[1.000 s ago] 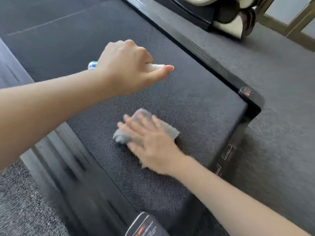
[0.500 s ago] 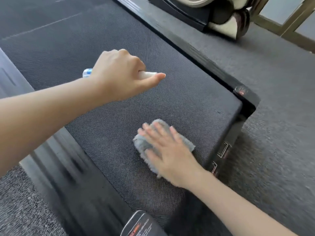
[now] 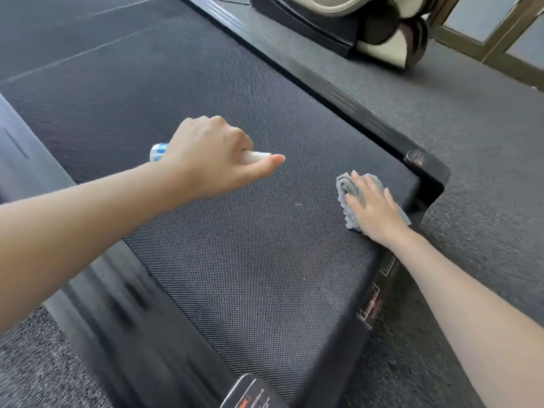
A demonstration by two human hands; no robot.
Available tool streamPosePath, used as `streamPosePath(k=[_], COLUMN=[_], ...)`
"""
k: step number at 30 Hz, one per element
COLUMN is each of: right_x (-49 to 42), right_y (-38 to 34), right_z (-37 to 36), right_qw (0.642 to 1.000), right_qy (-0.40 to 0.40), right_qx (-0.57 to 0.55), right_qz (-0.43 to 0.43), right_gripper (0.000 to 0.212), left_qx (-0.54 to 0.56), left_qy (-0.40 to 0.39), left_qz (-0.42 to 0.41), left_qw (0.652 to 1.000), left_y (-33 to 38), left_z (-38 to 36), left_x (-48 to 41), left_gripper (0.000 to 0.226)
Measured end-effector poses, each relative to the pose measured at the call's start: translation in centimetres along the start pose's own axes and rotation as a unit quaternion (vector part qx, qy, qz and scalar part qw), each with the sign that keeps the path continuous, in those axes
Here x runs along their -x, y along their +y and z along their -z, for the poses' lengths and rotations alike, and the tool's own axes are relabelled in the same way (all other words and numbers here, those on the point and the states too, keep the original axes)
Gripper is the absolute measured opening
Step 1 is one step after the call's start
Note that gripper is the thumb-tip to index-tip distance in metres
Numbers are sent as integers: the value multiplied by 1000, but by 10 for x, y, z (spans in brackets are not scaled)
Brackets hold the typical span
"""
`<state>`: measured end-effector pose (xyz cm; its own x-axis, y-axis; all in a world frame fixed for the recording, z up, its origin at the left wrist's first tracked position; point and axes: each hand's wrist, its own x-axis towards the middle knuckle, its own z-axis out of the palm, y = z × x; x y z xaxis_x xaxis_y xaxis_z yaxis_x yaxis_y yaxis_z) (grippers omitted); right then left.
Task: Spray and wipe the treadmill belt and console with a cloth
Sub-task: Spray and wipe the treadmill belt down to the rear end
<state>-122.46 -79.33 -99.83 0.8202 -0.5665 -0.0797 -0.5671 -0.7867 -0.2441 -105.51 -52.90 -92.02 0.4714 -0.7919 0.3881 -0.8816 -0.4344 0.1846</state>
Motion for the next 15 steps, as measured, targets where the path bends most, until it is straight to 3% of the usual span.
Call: streamPosePath(k=[9,15], right_x=[-3,-4], right_y=[3,5], right_z=[-6,-8], right_qw=[1000,999], right_qy=[25,30], right_qx=[-1,2], right_qz=[13,15], right_gripper=[54,55], left_qx=[-18,-14], left_qy=[30,32], left_qz=[9,49], left_qw=[999,998], left_y=[7,4], left_z=[-13,-16], left_x=[-3,-9], left_gripper=[60,66])
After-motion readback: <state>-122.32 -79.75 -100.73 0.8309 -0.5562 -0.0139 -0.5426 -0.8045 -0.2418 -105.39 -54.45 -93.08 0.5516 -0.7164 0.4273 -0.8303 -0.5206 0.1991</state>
